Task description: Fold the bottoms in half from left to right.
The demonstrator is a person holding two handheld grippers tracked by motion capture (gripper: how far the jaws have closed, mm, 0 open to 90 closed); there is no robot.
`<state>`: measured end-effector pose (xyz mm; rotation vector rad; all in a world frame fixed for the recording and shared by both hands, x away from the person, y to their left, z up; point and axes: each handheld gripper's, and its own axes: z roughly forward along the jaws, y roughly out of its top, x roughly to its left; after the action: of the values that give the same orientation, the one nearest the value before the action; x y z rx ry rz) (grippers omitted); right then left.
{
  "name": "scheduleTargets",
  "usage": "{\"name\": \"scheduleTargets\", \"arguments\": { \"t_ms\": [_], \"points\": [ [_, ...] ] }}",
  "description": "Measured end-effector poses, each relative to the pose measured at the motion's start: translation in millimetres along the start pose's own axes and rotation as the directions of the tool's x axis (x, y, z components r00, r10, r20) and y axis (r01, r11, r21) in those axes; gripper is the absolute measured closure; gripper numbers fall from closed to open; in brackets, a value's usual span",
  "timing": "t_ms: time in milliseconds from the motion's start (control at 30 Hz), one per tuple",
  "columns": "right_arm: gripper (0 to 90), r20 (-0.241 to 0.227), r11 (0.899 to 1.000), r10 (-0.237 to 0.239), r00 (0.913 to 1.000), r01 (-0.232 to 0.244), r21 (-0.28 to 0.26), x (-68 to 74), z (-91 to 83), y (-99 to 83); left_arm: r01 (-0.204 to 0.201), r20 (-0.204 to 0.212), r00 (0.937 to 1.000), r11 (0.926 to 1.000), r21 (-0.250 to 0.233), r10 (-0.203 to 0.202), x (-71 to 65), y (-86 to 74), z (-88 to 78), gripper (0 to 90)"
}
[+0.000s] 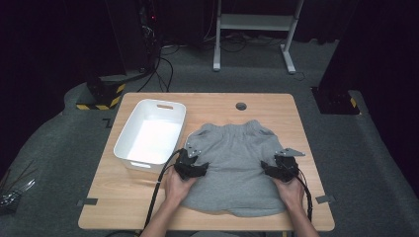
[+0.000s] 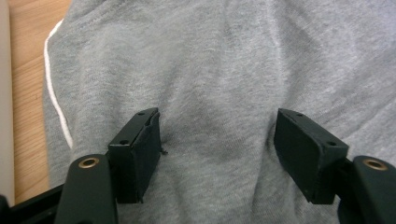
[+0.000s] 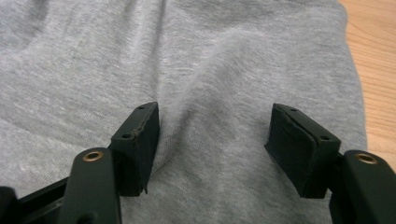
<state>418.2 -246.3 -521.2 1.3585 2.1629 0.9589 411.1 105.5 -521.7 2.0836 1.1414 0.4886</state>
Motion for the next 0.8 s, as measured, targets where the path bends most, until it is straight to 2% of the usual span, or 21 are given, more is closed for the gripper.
{"name": "scheduleTargets", "arguments": {
  "t_ms": [500,733,800],
  "points": [
    [34.5,-0.003,1.000,-0.007,1.0000,0.007,0.012,-5.4,-1.0,0.9,-0.002,-0.004,1.0000,1.0000,0.006,0.002,-2.1,6.2,5.7,30.4],
    [34.6,0.001,1.000,-0.010,1.0000,0.010,0.008,-6.3,-0.8,0.9,-0.016,0.007,0.9998,0.9985,0.052,0.016,-3.6,16.0,9.1,30.7],
    [37.1,0.005,1.000,-0.013,0.9999,0.013,0.003,-5.2,-1.3,0.9,-0.015,0.011,0.9998,0.9982,0.058,0.015,-3.5,20.4,10.1,33.5]
  ]
}}
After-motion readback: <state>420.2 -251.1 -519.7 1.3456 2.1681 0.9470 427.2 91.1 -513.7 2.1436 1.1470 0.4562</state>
